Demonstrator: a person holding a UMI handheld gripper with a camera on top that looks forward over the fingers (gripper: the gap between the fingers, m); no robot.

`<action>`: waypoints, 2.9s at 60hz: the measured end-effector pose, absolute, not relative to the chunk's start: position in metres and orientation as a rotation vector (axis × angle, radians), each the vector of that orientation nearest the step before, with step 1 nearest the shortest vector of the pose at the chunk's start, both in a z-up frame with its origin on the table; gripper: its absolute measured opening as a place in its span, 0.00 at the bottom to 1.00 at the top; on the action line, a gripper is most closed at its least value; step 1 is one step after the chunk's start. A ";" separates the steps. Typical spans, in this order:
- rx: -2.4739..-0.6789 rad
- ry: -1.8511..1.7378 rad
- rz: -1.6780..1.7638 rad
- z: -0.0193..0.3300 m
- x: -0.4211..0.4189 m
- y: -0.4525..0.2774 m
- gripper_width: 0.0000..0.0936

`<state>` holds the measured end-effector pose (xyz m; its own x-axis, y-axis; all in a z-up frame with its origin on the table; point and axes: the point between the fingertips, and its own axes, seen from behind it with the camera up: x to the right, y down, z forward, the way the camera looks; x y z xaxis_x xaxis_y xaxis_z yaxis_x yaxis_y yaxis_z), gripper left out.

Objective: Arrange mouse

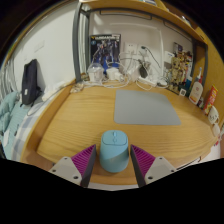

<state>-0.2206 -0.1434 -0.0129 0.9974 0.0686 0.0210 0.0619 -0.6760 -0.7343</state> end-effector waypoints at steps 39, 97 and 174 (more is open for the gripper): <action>-2.196 -0.103 0.095 0.057 -0.247 -0.100 0.31; -2.341 -0.039 0.014 -0.009 -0.088 0.067 0.35; -2.140 0.035 -0.071 0.246 -0.147 -0.189 0.87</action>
<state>-0.1474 -0.1889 0.2458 0.9979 -0.0530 0.0370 0.0025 -0.5399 -0.8417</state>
